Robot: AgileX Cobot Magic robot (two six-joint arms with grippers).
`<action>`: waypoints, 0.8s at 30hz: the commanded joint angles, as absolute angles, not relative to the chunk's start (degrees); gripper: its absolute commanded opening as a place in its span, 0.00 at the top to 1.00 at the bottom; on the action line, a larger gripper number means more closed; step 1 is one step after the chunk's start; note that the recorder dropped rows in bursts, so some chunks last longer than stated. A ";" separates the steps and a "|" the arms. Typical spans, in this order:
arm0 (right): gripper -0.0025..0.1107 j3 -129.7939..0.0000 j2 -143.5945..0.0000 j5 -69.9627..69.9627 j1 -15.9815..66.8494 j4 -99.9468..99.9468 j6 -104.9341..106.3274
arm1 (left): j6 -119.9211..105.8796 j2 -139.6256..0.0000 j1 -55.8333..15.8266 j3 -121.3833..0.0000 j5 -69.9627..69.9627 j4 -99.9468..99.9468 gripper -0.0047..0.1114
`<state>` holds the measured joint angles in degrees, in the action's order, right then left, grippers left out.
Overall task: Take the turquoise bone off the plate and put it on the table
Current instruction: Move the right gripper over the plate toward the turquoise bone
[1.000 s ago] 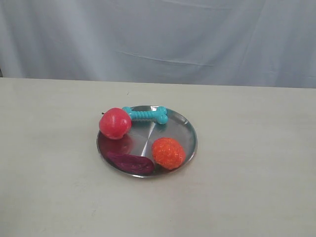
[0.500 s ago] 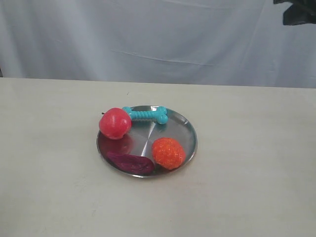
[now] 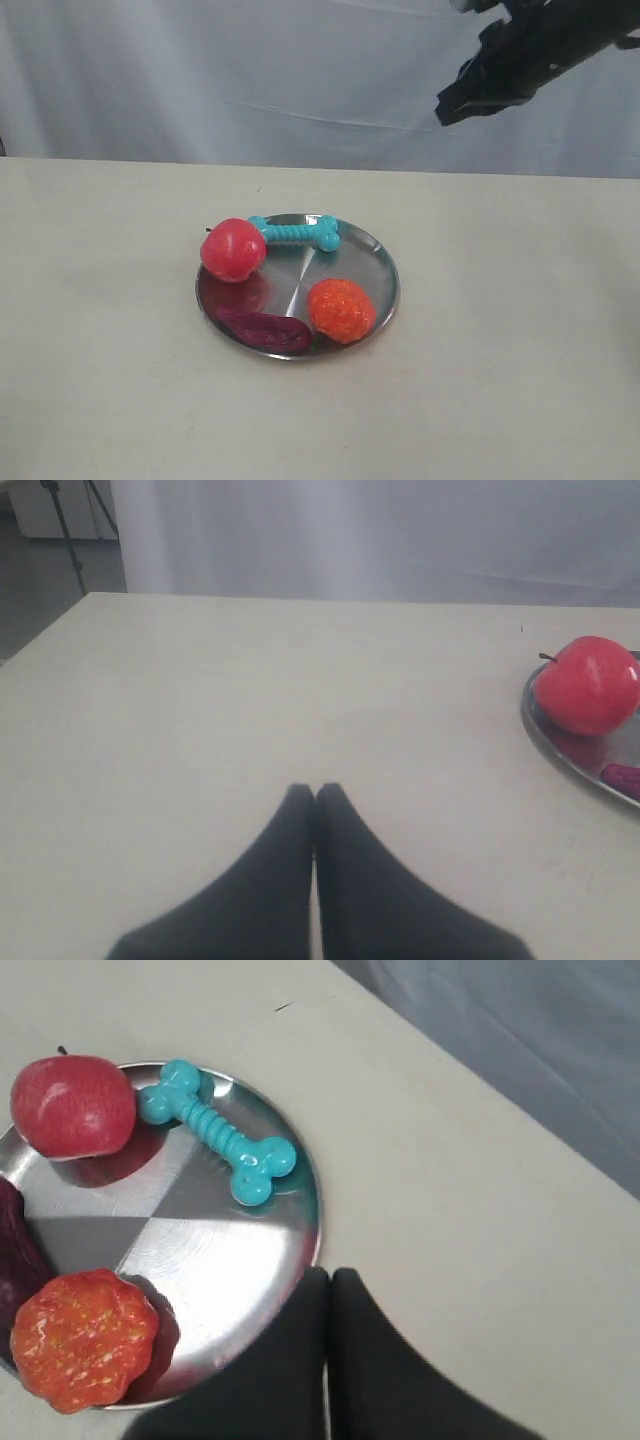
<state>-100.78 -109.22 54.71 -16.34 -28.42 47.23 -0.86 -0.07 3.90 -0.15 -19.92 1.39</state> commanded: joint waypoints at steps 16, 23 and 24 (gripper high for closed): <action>0.47 -119.20 -132.52 54.42 -5.39 -29.85 65.59 | -0.62 0.00 3.46 0.00 -19.62 1.45 0.96; 0.47 -127.71 -139.75 56.97 -2.44 -28.04 64.42 | -0.62 0.00 3.46 0.00 -19.62 1.45 0.96; 0.47 -128.92 -140.93 57.37 -2.44 -28.16 64.28 | -0.62 0.00 3.46 0.00 -19.62 1.45 0.96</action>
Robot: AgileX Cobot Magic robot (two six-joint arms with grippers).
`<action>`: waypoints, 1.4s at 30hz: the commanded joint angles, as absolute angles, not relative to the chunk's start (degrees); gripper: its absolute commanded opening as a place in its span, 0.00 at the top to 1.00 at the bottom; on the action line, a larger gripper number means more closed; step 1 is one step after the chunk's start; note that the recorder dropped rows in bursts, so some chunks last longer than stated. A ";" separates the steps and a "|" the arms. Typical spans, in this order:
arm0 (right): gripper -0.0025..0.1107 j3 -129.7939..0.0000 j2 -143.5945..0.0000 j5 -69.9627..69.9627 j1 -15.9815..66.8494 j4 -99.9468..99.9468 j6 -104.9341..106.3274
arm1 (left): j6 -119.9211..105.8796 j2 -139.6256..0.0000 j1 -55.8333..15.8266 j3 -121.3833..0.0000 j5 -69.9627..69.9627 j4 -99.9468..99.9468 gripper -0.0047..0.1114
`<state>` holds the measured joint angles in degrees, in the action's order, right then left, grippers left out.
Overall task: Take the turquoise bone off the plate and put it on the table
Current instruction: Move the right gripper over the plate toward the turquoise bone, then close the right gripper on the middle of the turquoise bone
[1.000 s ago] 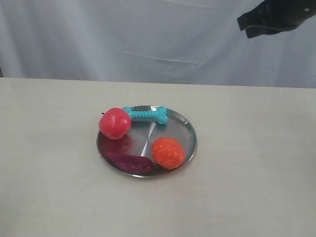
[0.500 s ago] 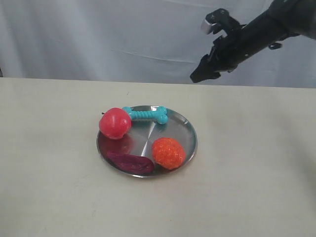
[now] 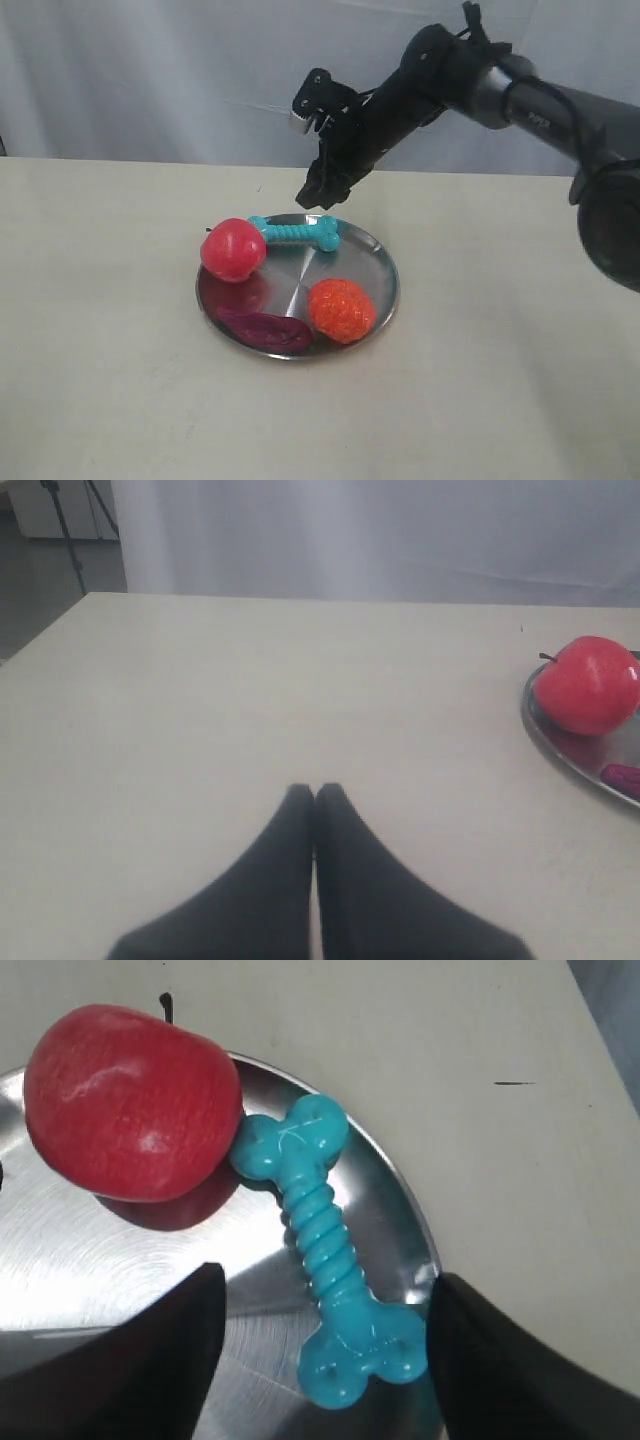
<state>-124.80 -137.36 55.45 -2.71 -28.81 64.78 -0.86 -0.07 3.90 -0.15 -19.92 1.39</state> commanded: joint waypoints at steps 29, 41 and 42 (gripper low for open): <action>0.47 -138.67 -153.88 52.80 -2.44 -28.80 62.63 | -0.62 0.00 3.46 0.00 -19.62 1.45 0.96; 0.69 -138.67 -153.88 52.98 -2.44 -29.84 62.75 | -0.62 0.00 3.46 0.00 -19.62 1.45 0.96; 0.69 -138.67 -153.88 53.01 -2.44 -29.84 63.07 | -0.62 0.00 3.46 0.00 -19.62 1.45 0.96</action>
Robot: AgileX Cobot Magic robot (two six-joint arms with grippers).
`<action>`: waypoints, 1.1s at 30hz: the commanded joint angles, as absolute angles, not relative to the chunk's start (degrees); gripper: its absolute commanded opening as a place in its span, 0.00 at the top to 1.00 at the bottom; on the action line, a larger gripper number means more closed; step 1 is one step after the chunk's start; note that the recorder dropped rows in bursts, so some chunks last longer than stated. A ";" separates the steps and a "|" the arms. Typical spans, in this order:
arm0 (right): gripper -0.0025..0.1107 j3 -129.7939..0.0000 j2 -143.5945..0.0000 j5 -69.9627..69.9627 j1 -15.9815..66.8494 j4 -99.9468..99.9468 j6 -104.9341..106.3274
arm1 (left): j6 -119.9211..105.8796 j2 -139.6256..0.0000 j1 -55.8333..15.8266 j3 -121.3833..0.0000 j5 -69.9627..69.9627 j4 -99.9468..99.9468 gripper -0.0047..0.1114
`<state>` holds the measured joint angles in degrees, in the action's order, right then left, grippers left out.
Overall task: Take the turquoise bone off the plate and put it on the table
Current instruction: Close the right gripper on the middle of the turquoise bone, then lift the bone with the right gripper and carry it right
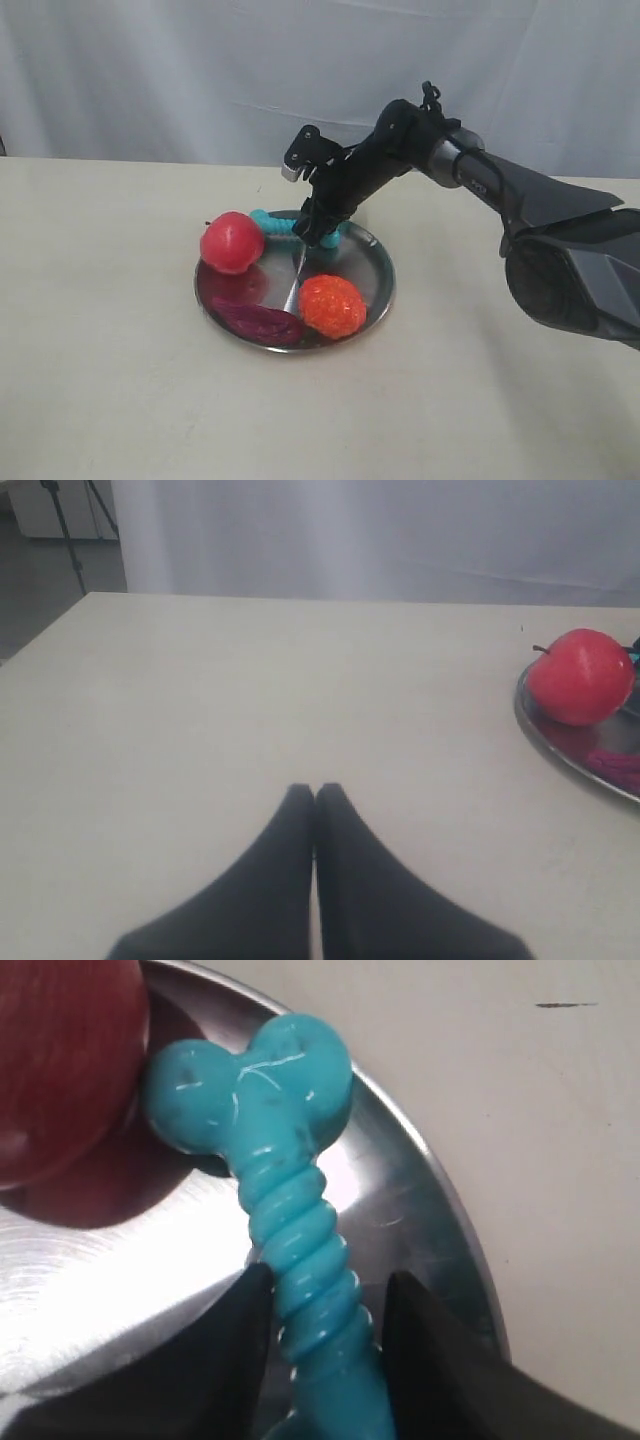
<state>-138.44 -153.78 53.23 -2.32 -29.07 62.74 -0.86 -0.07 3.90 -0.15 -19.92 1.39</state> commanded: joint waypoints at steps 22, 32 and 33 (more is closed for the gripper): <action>0.98 -138.67 -129.18 59.62 -2.44 -15.35 31.19 | -0.62 0.00 3.46 0.00 -19.62 1.45 0.96; 0.98 -135.60 -117.25 67.37 -3.30 1.72 9.53 | -0.62 0.00 3.46 0.00 -19.62 1.45 0.96; 0.98 -134.56 -116.20 67.93 -3.90 1.72 8.09 | -0.62 0.00 3.46 0.00 -19.62 1.45 0.96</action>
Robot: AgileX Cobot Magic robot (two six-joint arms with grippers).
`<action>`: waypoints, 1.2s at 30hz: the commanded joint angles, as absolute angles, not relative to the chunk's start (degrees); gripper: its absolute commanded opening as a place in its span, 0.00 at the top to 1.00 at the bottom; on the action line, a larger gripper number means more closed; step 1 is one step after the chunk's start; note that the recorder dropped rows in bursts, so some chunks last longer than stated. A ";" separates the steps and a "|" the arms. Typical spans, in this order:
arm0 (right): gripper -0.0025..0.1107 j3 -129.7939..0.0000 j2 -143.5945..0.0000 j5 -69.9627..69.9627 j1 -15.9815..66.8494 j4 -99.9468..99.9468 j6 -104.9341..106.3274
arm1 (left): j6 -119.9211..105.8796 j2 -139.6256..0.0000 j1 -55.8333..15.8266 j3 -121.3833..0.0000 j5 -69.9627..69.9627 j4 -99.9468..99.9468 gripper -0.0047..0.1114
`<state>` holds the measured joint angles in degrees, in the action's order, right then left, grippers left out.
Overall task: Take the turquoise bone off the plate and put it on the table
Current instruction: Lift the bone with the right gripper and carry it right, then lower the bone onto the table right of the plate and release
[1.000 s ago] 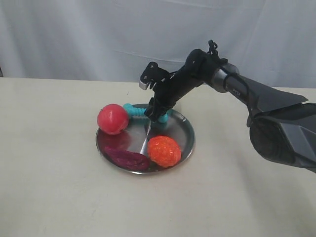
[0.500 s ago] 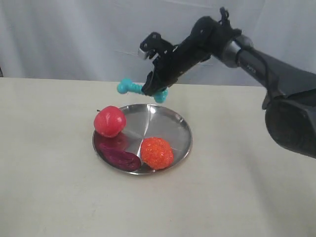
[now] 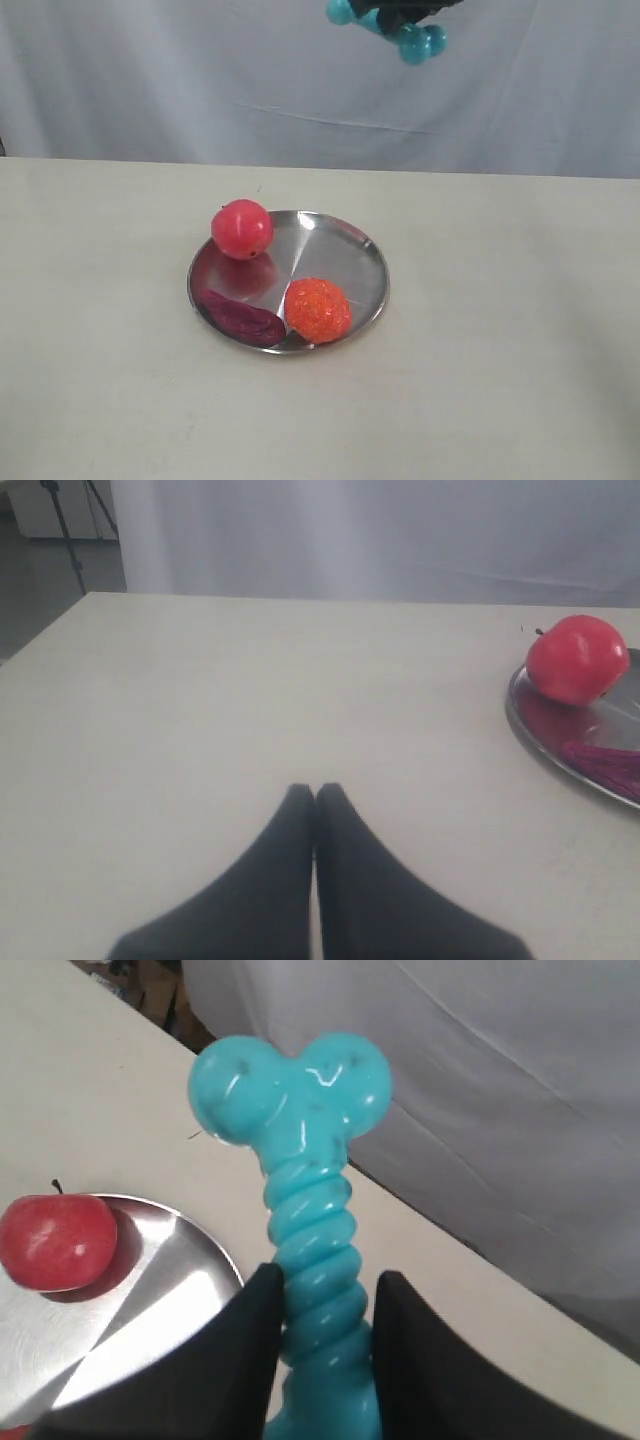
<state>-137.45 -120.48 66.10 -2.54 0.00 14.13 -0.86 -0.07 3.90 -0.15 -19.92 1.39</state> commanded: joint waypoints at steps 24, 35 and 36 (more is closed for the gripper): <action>0.98 -92.79 -112.12 53.39 -10.51 2.85 -0.33 | -0.62 0.00 3.46 0.00 -19.62 1.45 0.96; 0.98 -87.22 -123.69 48.13 -10.27 1.48 -1.68 | -0.62 0.00 3.46 0.00 -19.62 1.45 0.96; 0.98 -87.22 -124.43 47.85 -10.14 1.22 -1.68 | -0.62 0.00 3.46 0.00 -19.62 1.45 0.96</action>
